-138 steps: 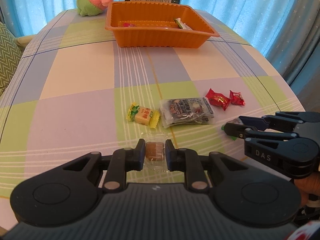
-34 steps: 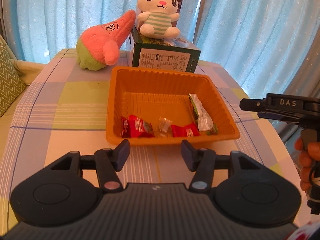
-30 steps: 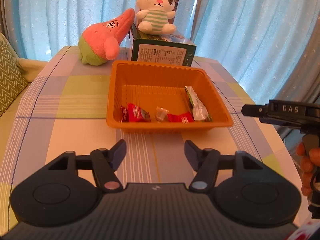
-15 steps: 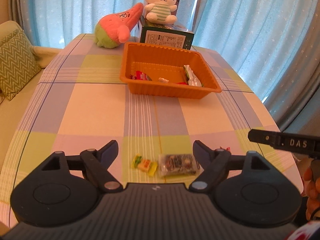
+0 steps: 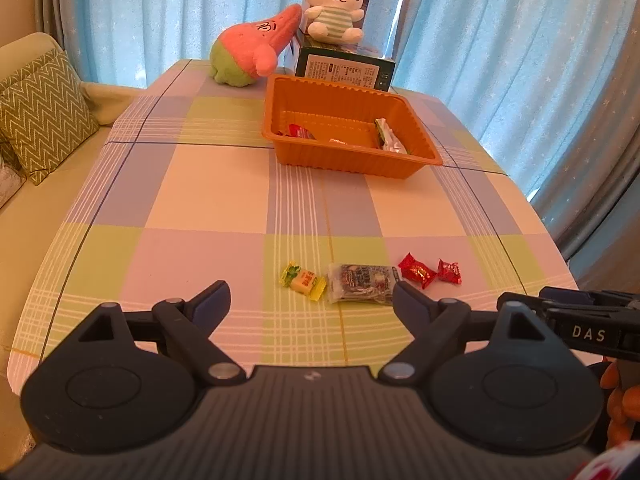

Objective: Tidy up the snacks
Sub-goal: 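Withdraw both tools from the tray back over the remaining snacks, then lower the left tool onto the yellow-green candy and close it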

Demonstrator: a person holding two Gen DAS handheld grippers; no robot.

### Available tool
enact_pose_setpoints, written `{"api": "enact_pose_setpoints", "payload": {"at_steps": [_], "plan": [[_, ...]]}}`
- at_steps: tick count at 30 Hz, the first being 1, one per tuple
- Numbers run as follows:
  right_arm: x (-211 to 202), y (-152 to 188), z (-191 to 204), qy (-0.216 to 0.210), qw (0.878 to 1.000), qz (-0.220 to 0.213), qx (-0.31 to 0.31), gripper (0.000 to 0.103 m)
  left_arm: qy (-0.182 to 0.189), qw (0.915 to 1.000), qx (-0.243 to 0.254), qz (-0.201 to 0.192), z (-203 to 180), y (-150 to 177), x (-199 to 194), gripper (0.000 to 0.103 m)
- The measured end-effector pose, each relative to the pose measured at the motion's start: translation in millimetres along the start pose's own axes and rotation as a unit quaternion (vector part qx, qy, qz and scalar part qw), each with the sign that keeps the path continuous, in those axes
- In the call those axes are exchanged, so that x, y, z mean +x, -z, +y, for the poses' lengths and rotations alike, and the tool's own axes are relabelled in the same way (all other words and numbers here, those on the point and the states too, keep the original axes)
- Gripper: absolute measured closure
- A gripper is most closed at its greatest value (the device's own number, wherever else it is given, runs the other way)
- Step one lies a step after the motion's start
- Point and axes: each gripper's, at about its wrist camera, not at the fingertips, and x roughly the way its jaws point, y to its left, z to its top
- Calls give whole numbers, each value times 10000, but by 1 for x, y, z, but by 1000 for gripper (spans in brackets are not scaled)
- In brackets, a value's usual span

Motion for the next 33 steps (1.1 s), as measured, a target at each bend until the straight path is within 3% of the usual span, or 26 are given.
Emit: {"api": "enact_pose_setpoints", "payload": {"at_steps": [21,33], "plan": [[8,11,-5,-19,9999,126,71,37,39,9998,143,100,-5,9,7,16],[21,15,-17,30,9996,8,283,37,16,9991,293,305,-2,15,37,17]]}}
